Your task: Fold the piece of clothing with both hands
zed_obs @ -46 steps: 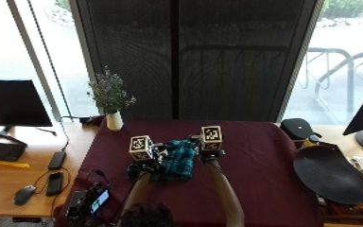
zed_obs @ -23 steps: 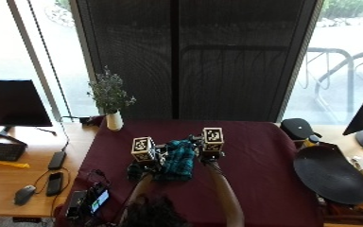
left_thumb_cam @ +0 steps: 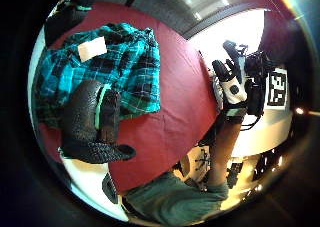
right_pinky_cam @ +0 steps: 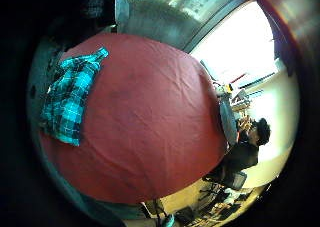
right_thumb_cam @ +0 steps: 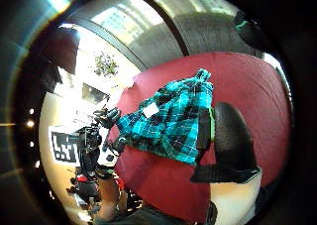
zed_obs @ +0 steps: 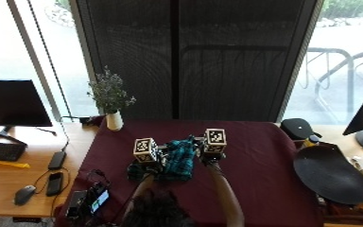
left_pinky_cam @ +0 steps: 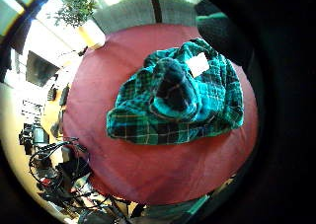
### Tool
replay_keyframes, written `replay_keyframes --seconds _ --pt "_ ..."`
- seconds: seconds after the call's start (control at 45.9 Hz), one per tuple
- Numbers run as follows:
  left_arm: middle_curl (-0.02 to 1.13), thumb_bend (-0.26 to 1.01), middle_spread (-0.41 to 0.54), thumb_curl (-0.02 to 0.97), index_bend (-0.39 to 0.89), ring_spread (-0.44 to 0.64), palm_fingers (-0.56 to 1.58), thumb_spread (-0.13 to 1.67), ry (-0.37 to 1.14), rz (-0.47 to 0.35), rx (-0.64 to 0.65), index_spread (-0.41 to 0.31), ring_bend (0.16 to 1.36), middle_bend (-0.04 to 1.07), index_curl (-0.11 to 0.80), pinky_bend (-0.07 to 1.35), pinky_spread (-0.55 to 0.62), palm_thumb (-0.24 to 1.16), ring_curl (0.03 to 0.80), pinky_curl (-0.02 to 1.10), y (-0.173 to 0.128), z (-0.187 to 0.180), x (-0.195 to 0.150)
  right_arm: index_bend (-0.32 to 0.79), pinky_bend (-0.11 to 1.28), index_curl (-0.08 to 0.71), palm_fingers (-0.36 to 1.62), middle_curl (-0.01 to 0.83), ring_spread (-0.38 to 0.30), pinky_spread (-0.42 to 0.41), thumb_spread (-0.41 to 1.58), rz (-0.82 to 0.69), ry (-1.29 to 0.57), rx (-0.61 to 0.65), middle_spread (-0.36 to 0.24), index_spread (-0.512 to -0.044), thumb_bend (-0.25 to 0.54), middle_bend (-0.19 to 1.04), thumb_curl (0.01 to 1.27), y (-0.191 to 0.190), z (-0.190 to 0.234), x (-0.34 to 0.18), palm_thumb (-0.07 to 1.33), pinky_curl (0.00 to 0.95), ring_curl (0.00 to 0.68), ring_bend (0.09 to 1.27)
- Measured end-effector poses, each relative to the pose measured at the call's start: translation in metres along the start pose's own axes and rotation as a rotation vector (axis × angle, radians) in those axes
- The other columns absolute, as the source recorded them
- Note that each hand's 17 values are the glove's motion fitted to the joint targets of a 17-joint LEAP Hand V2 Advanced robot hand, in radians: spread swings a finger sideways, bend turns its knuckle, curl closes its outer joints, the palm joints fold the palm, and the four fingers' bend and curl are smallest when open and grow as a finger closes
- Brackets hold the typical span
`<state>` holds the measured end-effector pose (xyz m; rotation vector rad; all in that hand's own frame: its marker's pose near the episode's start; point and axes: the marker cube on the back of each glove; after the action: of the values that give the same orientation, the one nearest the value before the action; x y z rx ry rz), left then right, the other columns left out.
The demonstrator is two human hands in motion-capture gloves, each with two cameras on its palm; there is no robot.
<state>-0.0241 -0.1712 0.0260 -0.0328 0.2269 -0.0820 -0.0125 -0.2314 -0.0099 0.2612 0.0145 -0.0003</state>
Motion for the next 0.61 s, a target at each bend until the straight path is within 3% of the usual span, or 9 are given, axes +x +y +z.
replay_keyframes --seconds 0.218,0.349,0.436,0.545,0.61 --pt "0.43 -0.01 -0.101 0.323 0.15 0.05 0.61 1.27 -0.025 -0.029 0.002 -0.145 0.43 0.19 0.376 0.19 0.25 0.47 0.357 0.39 0.013 -0.004 -0.002 0.17 0.4 0.375 0.49 0.331 0.075 0.227 1.31 -0.011 -0.022 0.005 -0.017 -0.275 -0.011 0.16 0.42 0.007 -0.006 -0.003 0.74 0.346 0.342 0.21" --pt "0.42 -0.01 -0.101 0.322 0.15 0.05 0.61 1.27 0.044 -0.004 -0.011 -0.148 0.43 0.19 0.377 0.19 0.25 0.47 0.356 0.39 0.023 -0.02 0.011 0.17 0.41 0.376 0.49 0.327 0.076 0.23 1.31 -0.029 -0.045 0.047 -0.015 -0.274 -0.01 0.16 0.42 -0.001 -0.005 -0.005 0.75 0.349 0.344 0.21" --pt "0.43 -0.01 -0.101 0.322 0.16 0.05 0.62 1.27 0.061 -0.016 -0.041 -0.149 0.42 0.19 0.379 0.19 0.25 0.47 0.355 0.39 0.019 -0.023 0.017 0.18 0.41 0.38 0.5 0.323 0.076 0.229 1.31 -0.05 -0.034 0.043 -0.014 -0.275 -0.011 0.16 0.42 -0.005 -0.004 -0.004 0.75 0.349 0.346 0.21" --pt "0.43 -0.01 -0.101 0.321 0.16 0.05 0.62 1.28 0.03 0.021 0.039 -0.148 0.42 0.19 0.381 0.19 0.25 0.47 0.355 0.38 -0.014 0.002 0.011 0.18 0.41 0.383 0.51 0.321 0.076 0.229 1.31 -0.066 -0.063 0.075 -0.014 -0.273 -0.007 0.16 0.43 -0.011 0.004 -0.005 0.75 0.352 0.346 0.21" --pt "0.43 -0.01 -0.101 0.321 0.16 0.05 0.62 1.28 -0.004 -0.014 0.0 -0.148 0.42 0.19 0.382 0.19 0.25 0.47 0.355 0.38 -0.002 -0.005 0.015 0.18 0.4 0.385 0.51 0.32 0.074 0.229 1.31 -0.071 -0.086 0.078 -0.014 -0.268 -0.009 0.16 0.43 -0.013 0.015 -0.006 0.76 0.352 0.348 0.21"
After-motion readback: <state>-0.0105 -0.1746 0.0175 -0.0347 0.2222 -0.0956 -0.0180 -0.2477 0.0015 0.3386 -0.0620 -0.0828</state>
